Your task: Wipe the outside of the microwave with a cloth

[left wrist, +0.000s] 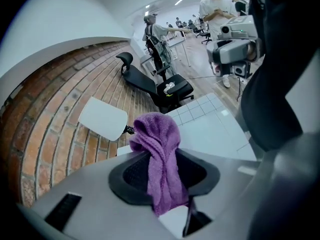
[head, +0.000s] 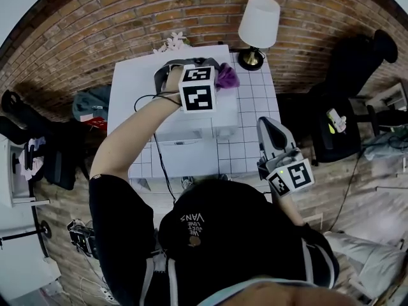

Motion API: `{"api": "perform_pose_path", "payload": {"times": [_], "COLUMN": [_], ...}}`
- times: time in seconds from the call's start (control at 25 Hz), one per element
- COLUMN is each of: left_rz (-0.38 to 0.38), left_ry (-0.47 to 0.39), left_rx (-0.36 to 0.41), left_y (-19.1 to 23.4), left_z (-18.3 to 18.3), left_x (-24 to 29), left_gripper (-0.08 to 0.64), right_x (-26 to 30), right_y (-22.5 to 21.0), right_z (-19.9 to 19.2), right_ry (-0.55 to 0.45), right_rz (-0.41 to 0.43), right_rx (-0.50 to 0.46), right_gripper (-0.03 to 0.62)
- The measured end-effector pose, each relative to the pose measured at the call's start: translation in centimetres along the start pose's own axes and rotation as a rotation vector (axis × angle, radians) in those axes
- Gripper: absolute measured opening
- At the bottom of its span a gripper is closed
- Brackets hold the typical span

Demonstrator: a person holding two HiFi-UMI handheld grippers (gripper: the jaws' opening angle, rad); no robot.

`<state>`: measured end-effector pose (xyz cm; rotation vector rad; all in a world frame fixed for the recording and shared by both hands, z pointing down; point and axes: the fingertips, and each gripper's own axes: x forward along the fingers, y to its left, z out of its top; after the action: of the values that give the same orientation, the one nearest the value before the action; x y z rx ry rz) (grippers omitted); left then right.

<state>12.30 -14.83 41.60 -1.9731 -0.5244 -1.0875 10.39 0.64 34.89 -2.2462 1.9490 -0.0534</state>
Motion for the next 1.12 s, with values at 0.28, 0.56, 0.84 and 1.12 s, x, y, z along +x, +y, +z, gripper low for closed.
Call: {"api": "perform_pose_path", "payload": {"times": [0.28,0.56,0.84,1.12], "left_rz": [-0.012,0.003,0.03,0.072], "left_ry": [0.048,0.094,0.162,0.245], "left_rx": [-0.006,-0.076,-0.162,-0.274], "left_y": [-0.9,-1.8,-3.5,-5.7], "left_z": [-2.5,-8.6,-16.5,-25.0], "left_x": [-0.3,-2.7,-6.4,-10.6], "left_gripper": [0.143,0.143,0.143,0.143], "right_x": [0.3,1.9,4.3,6.9], "right_y": [0.9,3.0,5.9,9.0], "right_z": [-0.1,-0.6,-1.3,-1.9], "right_ry": [0.007,0.014,0.025,0.032], "right_rz": [0.017,0.046,0.093,0.151], "right_rx": [-0.001,0.001,0.008,0.007], "right_gripper": [-0.002,-0.003,-0.003,-0.002]}}
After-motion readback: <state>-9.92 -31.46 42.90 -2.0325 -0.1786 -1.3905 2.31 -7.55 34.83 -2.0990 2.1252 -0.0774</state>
